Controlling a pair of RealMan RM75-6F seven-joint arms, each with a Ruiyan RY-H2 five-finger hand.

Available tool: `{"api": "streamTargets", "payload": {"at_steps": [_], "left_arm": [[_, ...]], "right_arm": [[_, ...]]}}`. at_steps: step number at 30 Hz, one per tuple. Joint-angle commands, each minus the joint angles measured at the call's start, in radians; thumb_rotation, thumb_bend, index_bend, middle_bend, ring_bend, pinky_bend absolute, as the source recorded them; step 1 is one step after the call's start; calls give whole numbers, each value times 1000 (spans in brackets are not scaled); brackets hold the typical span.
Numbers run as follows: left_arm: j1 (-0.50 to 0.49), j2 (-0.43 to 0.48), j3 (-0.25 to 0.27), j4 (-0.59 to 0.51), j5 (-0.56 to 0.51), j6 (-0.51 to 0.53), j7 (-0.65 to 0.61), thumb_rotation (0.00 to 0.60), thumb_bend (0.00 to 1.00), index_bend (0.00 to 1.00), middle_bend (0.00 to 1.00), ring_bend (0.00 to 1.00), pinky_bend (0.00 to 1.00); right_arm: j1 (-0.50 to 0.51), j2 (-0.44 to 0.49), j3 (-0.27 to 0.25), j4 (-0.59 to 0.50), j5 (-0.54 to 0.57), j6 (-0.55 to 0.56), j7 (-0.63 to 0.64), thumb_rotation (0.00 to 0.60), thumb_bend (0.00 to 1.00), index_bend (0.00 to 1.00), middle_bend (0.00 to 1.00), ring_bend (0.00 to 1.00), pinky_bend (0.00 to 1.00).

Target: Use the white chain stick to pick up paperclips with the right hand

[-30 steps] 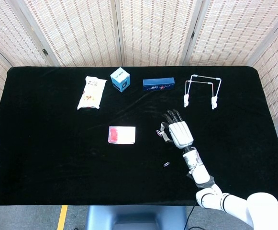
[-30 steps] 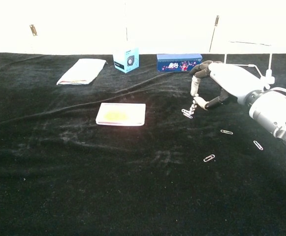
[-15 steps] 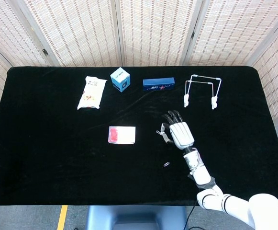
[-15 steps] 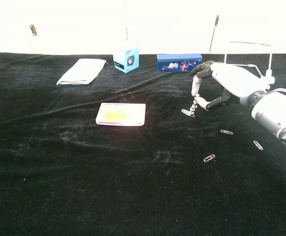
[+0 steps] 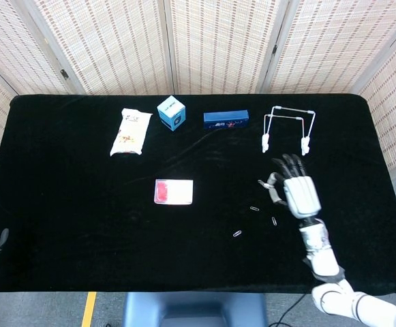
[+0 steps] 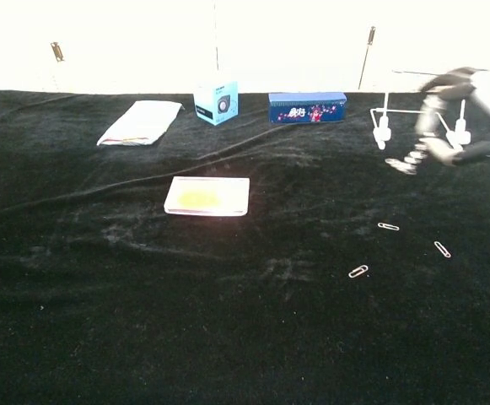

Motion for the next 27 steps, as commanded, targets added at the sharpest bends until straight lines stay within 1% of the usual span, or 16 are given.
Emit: {"api": "streamTargets", "payload": {"at_steps": [1, 4, 7, 12, 17, 19, 20, 22, 24, 26, 27], "left_arm": [[-5, -5, 5, -8, 5, -10, 19, 600, 501, 0, 0, 0, 4], [-6, -6, 10, -14, 7, -14, 24, 600, 501, 0, 0, 0, 4], [-5, -7, 11, -16, 7, -12, 28, 600, 501, 0, 0, 0, 4], [-12, -8, 10, -12, 2, -27, 31, 600, 501, 0, 0, 0, 4], [-13, -6, 10, -13, 0, -29, 26, 600, 501, 0, 0, 0, 4], [-12, -4, 11, -12, 2, -27, 24, 600, 501, 0, 0, 0, 4], [-13, -4, 12, -11, 3, -28, 22, 600, 501, 0, 0, 0, 4], [-13, -3, 12, -9, 3, -28, 18, 600, 500, 0, 0, 0, 4], [-13, -3, 11, -8, 2, -28, 15, 600, 500, 0, 0, 0, 4], [-13, -2, 11, -7, 2, -26, 11, 600, 501, 0, 0, 0, 4], [-13, -2, 11, -7, 2, -25, 11, 600, 501, 0, 0, 0, 4]], "right_arm": [[-73, 58, -45, -23, -9, 45, 31, 600, 476, 905, 203, 68, 0], [-118, 75, -80, 4, -23, 61, 61, 600, 477, 905, 202, 116, 0], [-146, 64, -100, 57, -35, 71, 69, 600, 476, 905, 199, 127, 0], [-155, 30, -96, 113, -62, 94, 73, 600, 476, 905, 198, 117, 0], [-151, 15, -87, 121, -75, 91, 52, 600, 476, 905, 198, 126, 0], [-151, 15, -85, 121, -76, 83, 42, 600, 476, 897, 189, 113, 0], [-151, 16, -84, 119, -75, 79, 37, 600, 476, 868, 179, 102, 0], [-151, 19, -80, 115, -69, 66, 26, 600, 476, 772, 157, 82, 0], [-151, 23, -72, 107, -55, 49, 11, 600, 476, 619, 121, 50, 0], [-150, 27, -62, 97, -43, 37, -6, 600, 476, 554, 105, 30, 0], [-150, 28, -58, 95, -39, 34, -12, 600, 476, 551, 102, 23, 0]]}}
